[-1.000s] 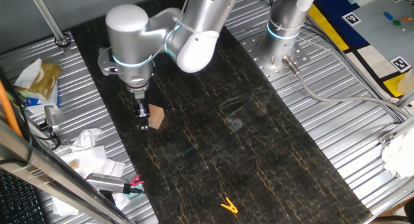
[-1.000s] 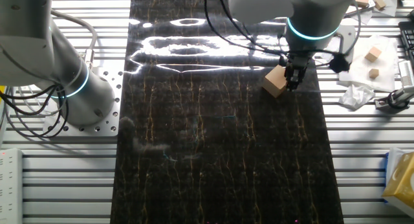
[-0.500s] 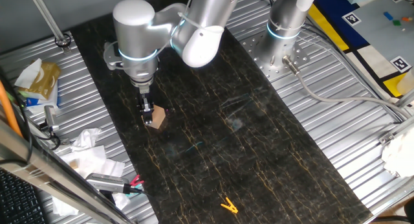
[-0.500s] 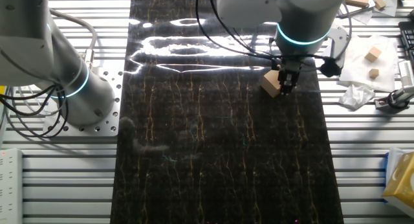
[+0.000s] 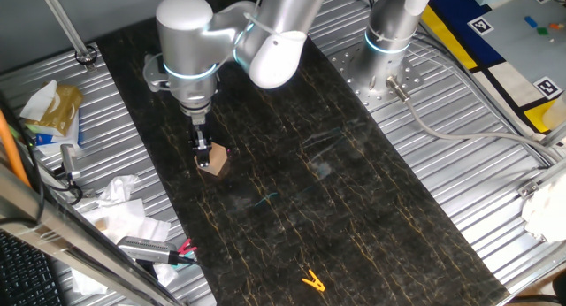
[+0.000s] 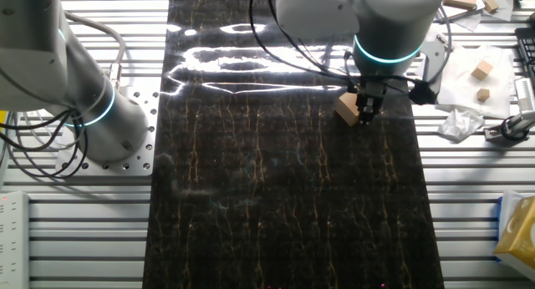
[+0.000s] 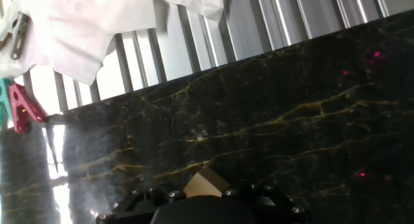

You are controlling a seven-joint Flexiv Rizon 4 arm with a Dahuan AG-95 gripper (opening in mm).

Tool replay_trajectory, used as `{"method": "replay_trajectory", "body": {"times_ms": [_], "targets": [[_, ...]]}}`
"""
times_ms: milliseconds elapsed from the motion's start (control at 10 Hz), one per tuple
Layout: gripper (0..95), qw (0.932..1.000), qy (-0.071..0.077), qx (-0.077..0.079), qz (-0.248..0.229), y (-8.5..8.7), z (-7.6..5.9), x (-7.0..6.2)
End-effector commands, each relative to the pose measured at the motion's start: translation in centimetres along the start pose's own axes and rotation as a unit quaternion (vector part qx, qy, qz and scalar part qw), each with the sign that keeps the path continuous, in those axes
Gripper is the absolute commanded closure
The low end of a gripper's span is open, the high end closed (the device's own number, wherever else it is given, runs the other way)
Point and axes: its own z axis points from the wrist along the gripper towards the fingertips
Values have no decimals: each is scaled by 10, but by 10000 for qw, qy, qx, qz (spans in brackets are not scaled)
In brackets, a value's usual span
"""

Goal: Hold a small block with the gripper and sweep it from left to right on the table

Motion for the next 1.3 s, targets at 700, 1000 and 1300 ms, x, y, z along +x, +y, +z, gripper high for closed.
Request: {"method": "replay_trajectory", "body": {"times_ms": [700, 1000, 1300], "targets": [[190, 9998, 20, -150, 115, -1, 1, 1], [190, 9998, 23, -166, 125, -2, 1, 2], [190, 9997, 31, -188, 140, -2, 0, 2]]}}
